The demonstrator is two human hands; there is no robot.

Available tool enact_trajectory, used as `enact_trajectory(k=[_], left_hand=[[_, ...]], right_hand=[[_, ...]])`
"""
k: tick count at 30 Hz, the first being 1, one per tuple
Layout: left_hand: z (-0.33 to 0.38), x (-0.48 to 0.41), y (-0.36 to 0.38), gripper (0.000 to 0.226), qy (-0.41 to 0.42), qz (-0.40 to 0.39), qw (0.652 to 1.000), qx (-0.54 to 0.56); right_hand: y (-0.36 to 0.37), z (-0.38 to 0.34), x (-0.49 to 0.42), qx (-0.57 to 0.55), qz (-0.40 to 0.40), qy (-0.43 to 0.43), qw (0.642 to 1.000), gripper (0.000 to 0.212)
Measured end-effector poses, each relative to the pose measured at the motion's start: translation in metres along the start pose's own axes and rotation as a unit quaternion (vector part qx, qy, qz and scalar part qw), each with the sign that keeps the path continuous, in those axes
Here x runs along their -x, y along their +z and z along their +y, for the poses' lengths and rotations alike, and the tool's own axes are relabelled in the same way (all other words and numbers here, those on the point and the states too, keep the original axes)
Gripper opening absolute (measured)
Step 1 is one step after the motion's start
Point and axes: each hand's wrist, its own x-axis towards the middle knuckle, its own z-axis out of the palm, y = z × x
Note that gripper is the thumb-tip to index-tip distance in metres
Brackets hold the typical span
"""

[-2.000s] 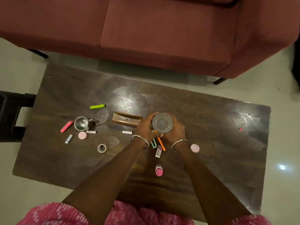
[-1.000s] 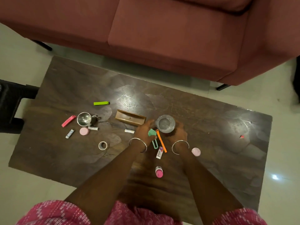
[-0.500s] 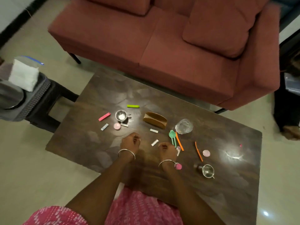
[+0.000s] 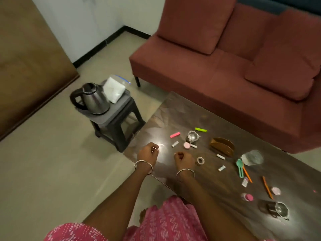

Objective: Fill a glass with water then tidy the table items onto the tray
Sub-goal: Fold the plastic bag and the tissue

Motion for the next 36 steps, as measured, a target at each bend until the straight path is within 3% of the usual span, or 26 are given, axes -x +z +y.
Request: enact_trajectory(k=[9,15,26,36], left_hand=[[-0.041,-0.049,-0.12,0.012,-0.019,0.119,0.992,0.047],[-0.056,-0.108,-0.17,0.01,-0.016,0.151,0.988,0.025],[-0.047,-0.262,-0.236,0.009,-0.008,0.109,0.994,-0.024],[-0.03,-0.394,-0.261,0.015,0.022,0.056,0.996,-0.07]], right_hand=[[0.084,-0.106,0.002,0.027,-0.06,-0.115,0.991,0.012],[0.138,-0.165,-0.028,0.03,-0.079,-0.127,0.988,0.014],[0.202,-0.276,-0.127,0.027,-0.049,-0.093,0.994,0.015],[0.243,-0.331,-0.221,0.007,-0.021,-0.013,1.0,0.016]])
